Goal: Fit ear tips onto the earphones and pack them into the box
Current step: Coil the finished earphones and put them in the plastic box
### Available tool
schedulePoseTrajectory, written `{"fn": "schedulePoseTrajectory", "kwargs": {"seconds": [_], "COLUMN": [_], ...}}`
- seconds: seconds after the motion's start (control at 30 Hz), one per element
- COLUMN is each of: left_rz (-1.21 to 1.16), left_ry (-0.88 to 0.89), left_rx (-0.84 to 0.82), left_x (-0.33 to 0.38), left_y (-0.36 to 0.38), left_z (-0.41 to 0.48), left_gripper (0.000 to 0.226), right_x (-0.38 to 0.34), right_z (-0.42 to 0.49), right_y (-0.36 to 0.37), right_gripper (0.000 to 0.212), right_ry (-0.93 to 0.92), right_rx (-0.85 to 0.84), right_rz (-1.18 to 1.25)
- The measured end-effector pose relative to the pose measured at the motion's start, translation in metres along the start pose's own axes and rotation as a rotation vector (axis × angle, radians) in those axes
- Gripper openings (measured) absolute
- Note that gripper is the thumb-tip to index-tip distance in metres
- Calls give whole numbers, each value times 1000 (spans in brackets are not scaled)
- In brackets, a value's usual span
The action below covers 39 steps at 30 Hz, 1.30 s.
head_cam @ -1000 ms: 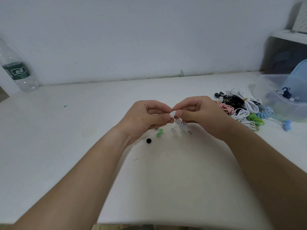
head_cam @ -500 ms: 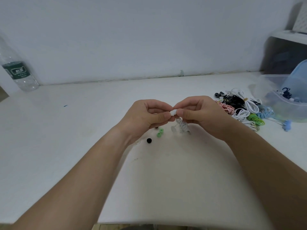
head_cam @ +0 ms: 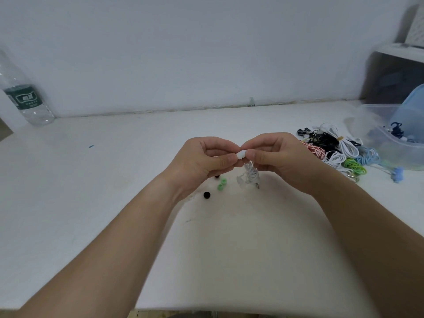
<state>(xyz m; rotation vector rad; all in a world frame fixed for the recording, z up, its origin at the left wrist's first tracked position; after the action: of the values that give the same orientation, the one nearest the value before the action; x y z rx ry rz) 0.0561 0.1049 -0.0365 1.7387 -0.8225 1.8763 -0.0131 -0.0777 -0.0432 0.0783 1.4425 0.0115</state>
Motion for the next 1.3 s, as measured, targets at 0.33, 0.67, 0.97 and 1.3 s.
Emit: {"fn": "schedulePoseTrajectory", "kwargs": {"seconds": [0.33, 0.67, 0.97, 1.3], "left_rz": [8, 43, -112, 271], "left_ry": [31, 79, 102, 136], "left_rx": [16, 31, 44, 279], "left_x": [-2, 2, 5, 40], "left_y": [1, 8, 11, 40], "left_z": [2, 3, 4, 17], "left_gripper": [14, 15, 23, 14], "right_x": [0, 1, 5, -35], "right_z": [1, 4, -4, -10], "right_y": [0, -6, 4, -26], "right_gripper": [20, 12, 18, 48], "right_ry": [-18, -19, 107, 53], "right_rx": [-5, 21, -53, 283], "right_rz": [20, 42, -195, -59]}}
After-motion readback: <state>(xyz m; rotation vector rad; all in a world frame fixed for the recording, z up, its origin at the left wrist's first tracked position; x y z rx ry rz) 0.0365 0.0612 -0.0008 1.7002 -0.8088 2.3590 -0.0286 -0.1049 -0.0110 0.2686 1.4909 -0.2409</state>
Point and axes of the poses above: each hand's wrist, its own z-axis towards the middle knuckle, its own y-axis out of the palm, x = y × z, the point moved 2 cm from there along z, towards the middle knuckle, and after that the axes turned 11 degrees about z, right-handed, at the moved point
